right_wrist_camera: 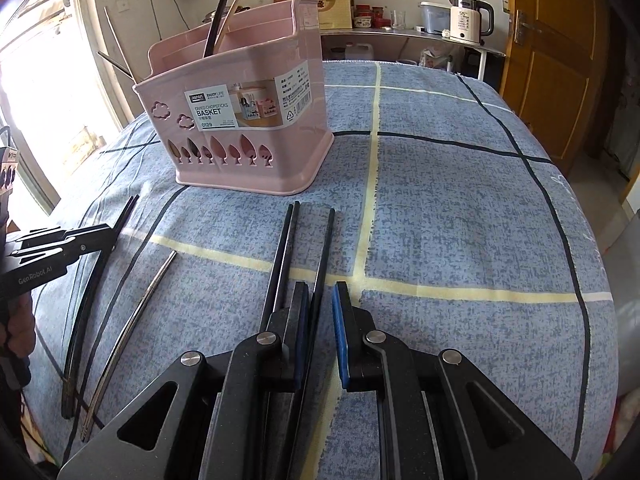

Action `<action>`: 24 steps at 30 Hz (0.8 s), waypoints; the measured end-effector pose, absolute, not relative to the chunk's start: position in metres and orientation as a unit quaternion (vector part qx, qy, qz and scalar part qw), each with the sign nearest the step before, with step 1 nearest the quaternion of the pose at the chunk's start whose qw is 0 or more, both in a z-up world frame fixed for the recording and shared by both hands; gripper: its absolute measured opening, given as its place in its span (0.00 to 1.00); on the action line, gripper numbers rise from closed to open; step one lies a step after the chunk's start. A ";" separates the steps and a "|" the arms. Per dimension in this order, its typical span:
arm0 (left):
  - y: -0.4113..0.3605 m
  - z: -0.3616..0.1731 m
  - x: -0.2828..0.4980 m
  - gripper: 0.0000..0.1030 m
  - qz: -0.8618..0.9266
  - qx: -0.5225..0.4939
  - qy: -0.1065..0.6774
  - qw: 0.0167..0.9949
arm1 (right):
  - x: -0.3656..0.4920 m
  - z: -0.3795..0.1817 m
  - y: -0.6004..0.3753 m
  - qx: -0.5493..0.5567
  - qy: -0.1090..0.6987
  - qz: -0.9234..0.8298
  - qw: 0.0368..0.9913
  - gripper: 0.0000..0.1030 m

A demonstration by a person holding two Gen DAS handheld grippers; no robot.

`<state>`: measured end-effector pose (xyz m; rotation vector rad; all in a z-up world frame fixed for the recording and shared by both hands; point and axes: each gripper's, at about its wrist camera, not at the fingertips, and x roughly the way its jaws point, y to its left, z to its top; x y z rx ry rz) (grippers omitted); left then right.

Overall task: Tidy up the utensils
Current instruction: 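Grasp a black chopstick with the left tool while the right tool grasps black chopsticks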

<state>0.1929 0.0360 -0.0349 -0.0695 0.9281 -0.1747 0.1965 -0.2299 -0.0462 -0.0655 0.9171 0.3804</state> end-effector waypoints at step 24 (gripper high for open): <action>0.014 -0.033 0.234 0.06 -0.093 0.074 0.474 0.872 | 0.229 -0.044 -0.214 -0.076 0.473 0.181 0.859 0.07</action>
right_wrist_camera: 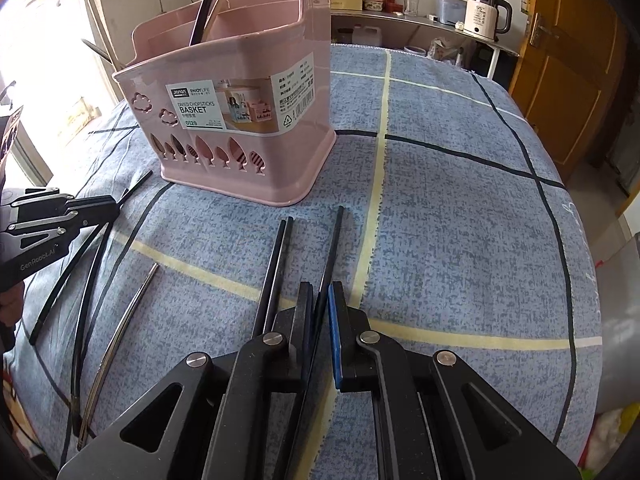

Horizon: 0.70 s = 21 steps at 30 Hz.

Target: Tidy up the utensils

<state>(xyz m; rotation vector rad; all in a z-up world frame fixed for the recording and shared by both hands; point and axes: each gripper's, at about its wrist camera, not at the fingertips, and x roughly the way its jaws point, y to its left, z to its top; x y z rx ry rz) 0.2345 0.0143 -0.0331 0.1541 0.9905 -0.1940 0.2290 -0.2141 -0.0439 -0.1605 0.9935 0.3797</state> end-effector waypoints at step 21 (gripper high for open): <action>0.021 0.026 0.189 0.05 -0.134 0.036 0.399 0.906 | 0.192 0.006 -0.227 -0.017 0.400 0.213 0.891 0.05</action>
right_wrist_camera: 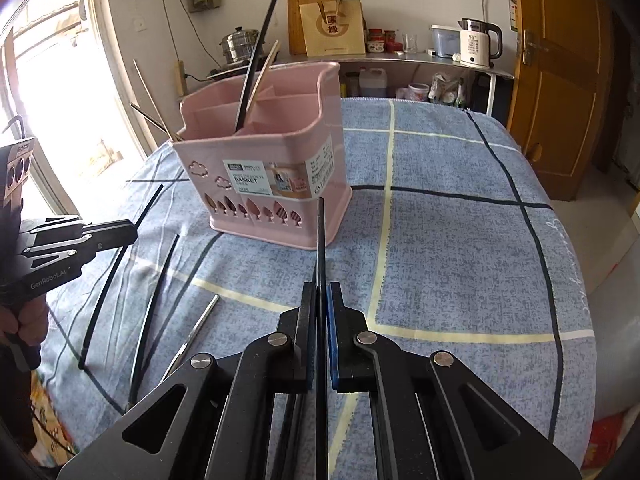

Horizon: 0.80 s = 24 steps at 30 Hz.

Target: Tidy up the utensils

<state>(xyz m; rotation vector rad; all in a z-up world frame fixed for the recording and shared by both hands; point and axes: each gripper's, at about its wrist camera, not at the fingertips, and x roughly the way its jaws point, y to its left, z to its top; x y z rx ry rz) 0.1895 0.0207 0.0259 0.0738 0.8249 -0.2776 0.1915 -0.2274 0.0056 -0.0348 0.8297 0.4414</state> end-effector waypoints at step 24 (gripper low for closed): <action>0.023 0.127 0.158 0.05 -0.167 0.007 0.298 0.940 | 0.157 0.104 -0.237 0.012 0.276 0.238 0.931 0.05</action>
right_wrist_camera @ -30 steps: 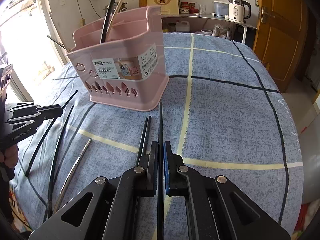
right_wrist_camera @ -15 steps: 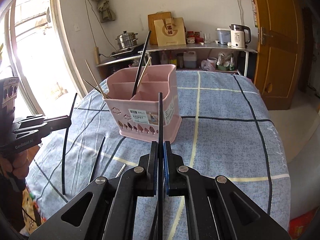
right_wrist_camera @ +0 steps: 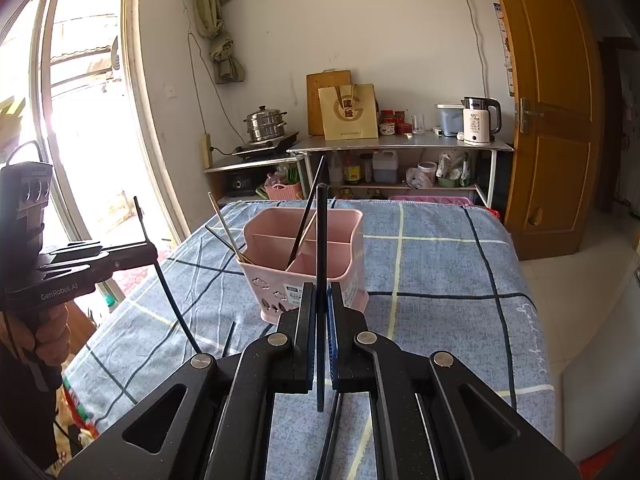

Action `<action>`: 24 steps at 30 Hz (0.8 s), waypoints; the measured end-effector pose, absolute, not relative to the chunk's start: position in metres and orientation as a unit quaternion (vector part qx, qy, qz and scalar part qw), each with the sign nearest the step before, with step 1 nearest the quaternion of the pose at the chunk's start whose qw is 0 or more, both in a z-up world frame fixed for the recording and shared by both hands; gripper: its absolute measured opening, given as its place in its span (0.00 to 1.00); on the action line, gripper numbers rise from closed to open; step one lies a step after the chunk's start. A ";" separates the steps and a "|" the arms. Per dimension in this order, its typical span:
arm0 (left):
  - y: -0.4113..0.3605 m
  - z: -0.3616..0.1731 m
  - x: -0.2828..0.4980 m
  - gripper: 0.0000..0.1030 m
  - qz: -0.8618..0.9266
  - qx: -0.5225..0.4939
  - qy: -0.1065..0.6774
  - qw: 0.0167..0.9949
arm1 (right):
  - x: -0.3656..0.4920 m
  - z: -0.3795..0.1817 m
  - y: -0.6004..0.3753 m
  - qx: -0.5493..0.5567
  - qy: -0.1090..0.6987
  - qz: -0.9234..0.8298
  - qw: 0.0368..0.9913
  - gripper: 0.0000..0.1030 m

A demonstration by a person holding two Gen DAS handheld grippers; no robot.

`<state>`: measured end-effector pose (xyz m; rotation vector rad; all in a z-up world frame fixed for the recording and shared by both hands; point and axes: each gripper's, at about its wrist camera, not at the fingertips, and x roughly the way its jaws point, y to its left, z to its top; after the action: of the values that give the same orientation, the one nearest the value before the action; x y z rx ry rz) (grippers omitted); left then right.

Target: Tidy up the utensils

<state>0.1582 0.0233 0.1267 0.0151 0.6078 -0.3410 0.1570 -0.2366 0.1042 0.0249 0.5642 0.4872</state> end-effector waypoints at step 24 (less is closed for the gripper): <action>0.022 0.202 0.208 0.05 -0.168 -0.028 0.259 0.951 | 0.189 0.170 -0.195 0.018 0.201 0.271 0.941 0.05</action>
<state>0.2081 0.0217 0.2021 -0.0564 0.5262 -0.3420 0.1894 -0.1952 0.1699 0.0358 0.4093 0.5522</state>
